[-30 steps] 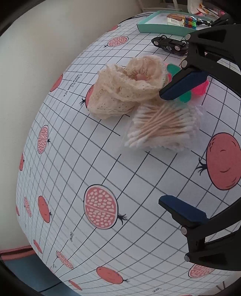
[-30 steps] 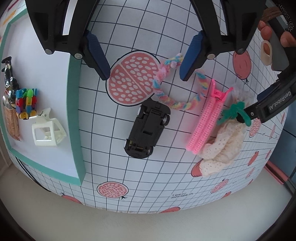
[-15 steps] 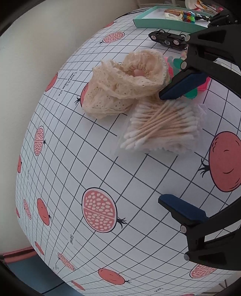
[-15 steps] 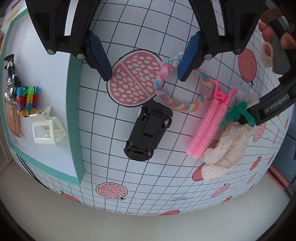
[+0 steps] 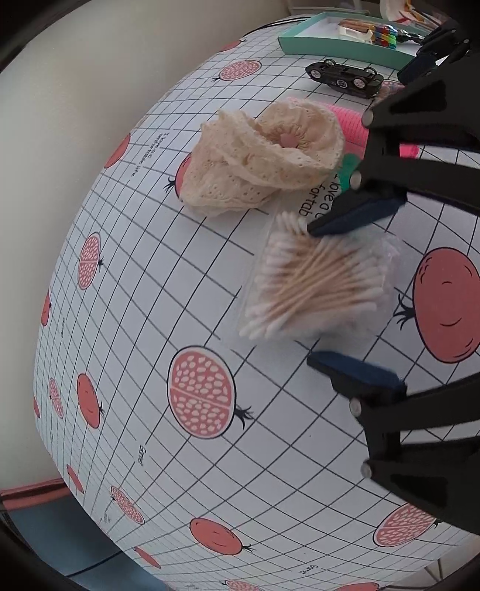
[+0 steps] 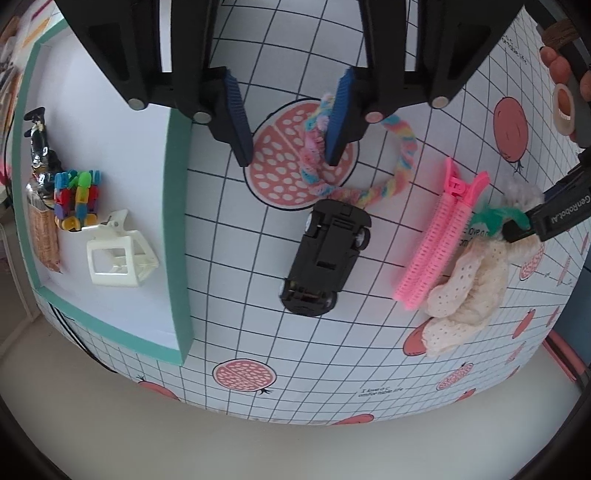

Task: Organize objects
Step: 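Grasp the cotton swab bag with the left tool while the right tool grasps the rainbow braided rope, then lift the swab bag and rope and carry both over the tray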

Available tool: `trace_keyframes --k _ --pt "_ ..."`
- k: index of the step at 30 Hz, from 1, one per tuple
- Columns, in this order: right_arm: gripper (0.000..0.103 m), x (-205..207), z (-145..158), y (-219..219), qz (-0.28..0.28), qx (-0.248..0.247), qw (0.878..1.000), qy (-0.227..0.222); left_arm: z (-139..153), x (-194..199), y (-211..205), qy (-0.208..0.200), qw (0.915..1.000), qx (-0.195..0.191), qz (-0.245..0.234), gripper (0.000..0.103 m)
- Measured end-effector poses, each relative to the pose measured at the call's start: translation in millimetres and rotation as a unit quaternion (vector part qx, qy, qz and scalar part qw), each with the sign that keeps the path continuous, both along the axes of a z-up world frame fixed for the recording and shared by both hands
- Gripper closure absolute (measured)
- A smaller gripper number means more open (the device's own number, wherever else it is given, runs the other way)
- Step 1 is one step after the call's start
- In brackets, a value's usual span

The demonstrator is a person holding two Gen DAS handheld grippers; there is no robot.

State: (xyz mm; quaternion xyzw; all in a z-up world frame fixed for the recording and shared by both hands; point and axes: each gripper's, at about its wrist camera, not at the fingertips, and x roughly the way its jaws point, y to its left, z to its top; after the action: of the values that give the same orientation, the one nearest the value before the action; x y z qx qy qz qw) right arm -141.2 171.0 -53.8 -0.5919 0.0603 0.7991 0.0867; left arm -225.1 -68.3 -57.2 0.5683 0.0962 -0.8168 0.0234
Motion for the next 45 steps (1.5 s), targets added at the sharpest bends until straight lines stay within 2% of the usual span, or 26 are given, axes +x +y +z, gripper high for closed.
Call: trace_keyframes --k 4,10,20,27,34,39,45 --pt "0.076 3.3 -0.3 3.9 -0.005 0.001 1.0 0.002 1.9 4.7 -9.9 0.002 1.0 0.002 0.009 0.049" --pt "0.093 8.1 -1.2 12.4 -0.013 0.002 1.0 0.005 1.6 8.5 -12.1 0.005 0.9998 0.001 0.021 0.052" --pt "0.095 18.4 3.1 25.9 -0.018 -0.035 0.999 0.016 8.6 18.8 -14.7 0.009 0.9996 0.003 0.027 0.056" --pt "0.095 17.1 23.8 29.8 -0.013 -0.03 0.999 0.039 17.6 15.3 -14.5 0.021 0.9993 0.003 0.031 0.057" --pt "0.095 13.9 48.7 25.8 -0.014 -0.028 0.997 0.065 38.9 12.9 -14.9 0.05 0.9982 0.001 0.034 0.057" --pt "0.095 11.8 49.3 32.4 -0.022 -0.032 0.997 0.066 47.6 13.5 -6.4 0.059 0.9979 0.005 0.027 0.057" --pt "0.095 17.7 57.0 53.0 -0.046 -0.025 0.996 0.077 62.7 20.4 21.4 0.072 0.9972 0.017 -0.003 0.057"
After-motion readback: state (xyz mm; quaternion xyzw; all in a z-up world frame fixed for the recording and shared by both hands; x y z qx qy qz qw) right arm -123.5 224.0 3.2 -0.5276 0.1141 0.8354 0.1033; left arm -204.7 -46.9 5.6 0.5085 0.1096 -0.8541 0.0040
